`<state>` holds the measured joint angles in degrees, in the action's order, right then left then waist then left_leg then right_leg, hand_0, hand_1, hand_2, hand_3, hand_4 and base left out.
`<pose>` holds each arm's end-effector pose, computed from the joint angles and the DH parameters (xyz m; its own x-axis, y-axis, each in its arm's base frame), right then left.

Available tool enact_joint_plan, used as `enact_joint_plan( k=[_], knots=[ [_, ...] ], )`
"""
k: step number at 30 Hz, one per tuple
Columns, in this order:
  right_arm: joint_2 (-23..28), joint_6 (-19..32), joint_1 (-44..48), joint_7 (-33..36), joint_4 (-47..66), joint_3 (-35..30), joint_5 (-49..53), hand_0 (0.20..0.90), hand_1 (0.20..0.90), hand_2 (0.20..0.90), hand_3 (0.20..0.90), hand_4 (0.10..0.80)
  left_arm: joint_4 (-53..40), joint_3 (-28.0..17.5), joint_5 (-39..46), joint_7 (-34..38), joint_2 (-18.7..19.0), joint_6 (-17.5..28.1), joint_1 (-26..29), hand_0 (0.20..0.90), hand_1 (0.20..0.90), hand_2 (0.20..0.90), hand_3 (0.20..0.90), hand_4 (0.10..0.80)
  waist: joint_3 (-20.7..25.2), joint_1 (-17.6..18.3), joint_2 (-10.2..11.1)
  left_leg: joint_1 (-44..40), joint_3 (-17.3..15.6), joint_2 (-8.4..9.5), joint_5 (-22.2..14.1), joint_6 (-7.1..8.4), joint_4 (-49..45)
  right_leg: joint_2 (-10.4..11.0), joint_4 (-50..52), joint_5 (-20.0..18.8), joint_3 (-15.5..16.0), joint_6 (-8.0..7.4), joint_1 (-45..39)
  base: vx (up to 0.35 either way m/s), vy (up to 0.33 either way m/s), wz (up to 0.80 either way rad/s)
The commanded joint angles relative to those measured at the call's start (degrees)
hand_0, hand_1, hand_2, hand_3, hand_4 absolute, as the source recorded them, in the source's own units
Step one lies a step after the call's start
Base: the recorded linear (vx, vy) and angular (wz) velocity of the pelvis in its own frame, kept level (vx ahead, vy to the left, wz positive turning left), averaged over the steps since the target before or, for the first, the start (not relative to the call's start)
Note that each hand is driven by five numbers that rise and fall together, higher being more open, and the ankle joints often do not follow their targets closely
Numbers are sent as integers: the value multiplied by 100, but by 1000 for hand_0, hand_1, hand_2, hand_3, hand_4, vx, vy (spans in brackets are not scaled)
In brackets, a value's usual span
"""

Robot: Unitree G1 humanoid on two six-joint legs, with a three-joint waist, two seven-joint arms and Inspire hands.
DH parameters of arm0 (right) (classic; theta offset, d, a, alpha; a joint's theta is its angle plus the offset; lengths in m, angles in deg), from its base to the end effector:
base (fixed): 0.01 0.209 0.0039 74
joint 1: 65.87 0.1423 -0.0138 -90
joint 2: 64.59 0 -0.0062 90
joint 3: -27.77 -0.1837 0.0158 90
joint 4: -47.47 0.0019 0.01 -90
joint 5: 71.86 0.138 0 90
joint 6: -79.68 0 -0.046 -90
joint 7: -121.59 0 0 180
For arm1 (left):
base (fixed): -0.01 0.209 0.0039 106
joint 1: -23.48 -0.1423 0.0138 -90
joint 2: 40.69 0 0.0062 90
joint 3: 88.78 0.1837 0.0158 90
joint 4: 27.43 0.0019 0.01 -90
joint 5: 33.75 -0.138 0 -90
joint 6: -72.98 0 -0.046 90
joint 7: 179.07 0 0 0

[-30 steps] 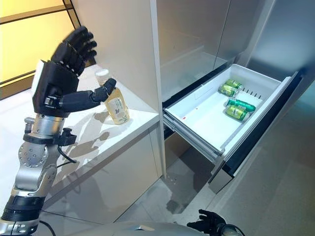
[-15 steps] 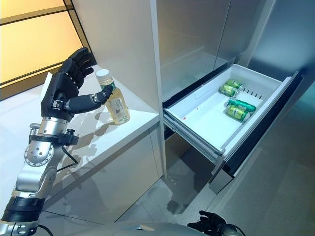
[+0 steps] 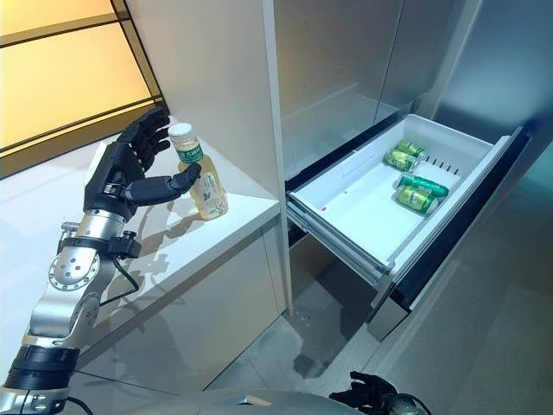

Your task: Put drinks into fridge and close the fridge

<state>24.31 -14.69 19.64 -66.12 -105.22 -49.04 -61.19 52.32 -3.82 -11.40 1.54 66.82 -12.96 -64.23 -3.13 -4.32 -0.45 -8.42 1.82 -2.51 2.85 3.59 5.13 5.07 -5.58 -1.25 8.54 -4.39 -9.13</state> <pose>0.0611 -0.2207 -0.1151 0.2941 -0.0112 -0.9557 -0.0962 0.9945 -0.0412 0.2070 0.2478 0.1258 0.9523 -0.0404 0.3025 -0.0207 0.9803 0.1962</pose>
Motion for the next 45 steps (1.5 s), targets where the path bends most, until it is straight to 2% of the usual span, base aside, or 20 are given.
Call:
enact_joint_plan(
  k=[1, 22, 36, 43, 44, 45],
  knots=[
    [-206, -39, 100, -26, 190, 38, 92, 900, 900, 900, 900, 800, -297, -382, -24, 22, 89, 309, 524, 900, 900, 900, 900, 800, -3, 60, 42, 115, 372, 576, -317, -467, -13, -307, 166, 59, -54, 144, 79, 0, 0, 0],
    [-179, -256, 143, -42, 326, 52, 105, 900, 900, 900, 900, 800, -237, -53, 419, -228, 11, -251, 703, 900, 900, 900, 900, 800, 1, 128, 40, 83, 316, 579, -314, -488, -13, -320, 190, 43, -101, 133, 89, 0, 0, 0],
    [-197, -308, 129, -20, 373, 85, 117, 900, 900, 900, 900, 800, -226, 74, 637, -273, -130, -391, 794, 900, 900, 900, 900, 800, 6, 181, 41, 54, 280, 568, -322, -492, -13, -334, 196, 47, -140, 138, 80, 0, 0, 0],
    [-192, -324, 128, -11, 379, 100, 106, 900, 900, 900, 900, 800, -161, 115, 827, -251, -186, -317, 796, 900, 900, 900, 900, 800, -1, 198, 42, 30, 267, 565, -327, -491, -13, -341, 201, 51, -158, 140, 65, 12, -1, 0],
    [-195, -337, 126, -9, 380, 94, 102, 900, 900, 900, 900, 800, -159, 115, 840, -250, -207, -307, 797, 596, 596, 596, 546, 446, 9, 200, 42, -1, 269, 561, -383, -490, -13, -347, 184, 93, -163, 137, 26, 0, 0, 0],
    [-185, -357, 128, -13, 393, 91, 104, 900, 900, 900, 900, 800, -165, 125, 880, -211, -221, -297, 808, 404, 404, 404, 321, 221, 8, 205, 45, -1, 264, 559, -378, -489, -13, -347, 187, 89, -167, 139, 30, 40, -8, -1]
  ],
)
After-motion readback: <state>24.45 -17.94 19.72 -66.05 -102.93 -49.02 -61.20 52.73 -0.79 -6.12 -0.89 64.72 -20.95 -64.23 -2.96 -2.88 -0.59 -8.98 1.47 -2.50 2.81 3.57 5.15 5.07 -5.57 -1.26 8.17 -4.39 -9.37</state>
